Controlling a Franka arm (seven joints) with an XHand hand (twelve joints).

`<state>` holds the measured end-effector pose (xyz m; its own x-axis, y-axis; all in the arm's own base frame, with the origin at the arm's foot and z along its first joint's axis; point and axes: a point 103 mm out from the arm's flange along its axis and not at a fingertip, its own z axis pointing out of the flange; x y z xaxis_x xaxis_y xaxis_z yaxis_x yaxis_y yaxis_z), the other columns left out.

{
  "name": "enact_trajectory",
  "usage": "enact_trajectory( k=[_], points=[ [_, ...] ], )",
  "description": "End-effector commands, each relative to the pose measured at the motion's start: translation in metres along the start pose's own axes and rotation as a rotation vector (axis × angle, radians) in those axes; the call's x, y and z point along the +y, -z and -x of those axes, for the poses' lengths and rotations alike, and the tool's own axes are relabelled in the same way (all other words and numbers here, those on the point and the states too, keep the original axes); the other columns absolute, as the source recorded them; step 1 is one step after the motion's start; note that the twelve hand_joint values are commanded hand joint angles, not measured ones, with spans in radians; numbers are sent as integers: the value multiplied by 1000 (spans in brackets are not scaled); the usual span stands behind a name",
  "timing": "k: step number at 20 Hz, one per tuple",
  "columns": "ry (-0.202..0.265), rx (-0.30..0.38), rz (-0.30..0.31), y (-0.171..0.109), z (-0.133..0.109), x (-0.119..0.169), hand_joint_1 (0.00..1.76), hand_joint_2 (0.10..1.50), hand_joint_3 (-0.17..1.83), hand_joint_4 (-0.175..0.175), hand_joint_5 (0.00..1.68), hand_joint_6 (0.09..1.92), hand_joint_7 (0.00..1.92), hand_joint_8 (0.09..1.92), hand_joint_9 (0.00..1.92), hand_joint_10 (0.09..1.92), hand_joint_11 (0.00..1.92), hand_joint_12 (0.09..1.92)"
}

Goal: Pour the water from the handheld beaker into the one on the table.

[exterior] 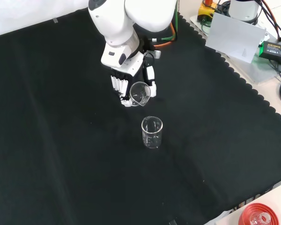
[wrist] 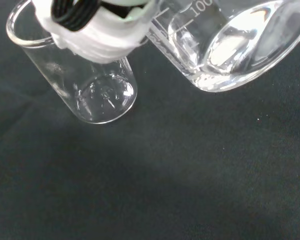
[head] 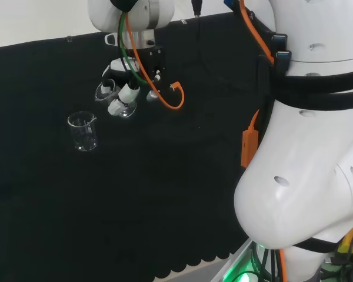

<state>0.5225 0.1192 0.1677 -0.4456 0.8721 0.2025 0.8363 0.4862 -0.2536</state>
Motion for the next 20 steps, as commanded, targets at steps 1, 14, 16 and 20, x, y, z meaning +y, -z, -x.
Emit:
enact_trajectory(
  k=[1,14,16,20],
  points=[
    [-4,-64,-50,0,-12,4,1304,1088,-175,-168,1074,807,1350,609,1305,948,1083,880],
    [-62,-202,-127,3,-21,10,1304,1090,-175,-173,1067,819,1347,617,1323,943,1079,882],
    [-69,-223,-135,4,-22,11,1304,1090,-175,-175,1067,817,1346,623,1325,943,1078,883],
    [-73,-268,-152,6,-27,13,1304,1091,-175,-175,1066,816,1342,633,1327,943,1078,884]
  ],
)
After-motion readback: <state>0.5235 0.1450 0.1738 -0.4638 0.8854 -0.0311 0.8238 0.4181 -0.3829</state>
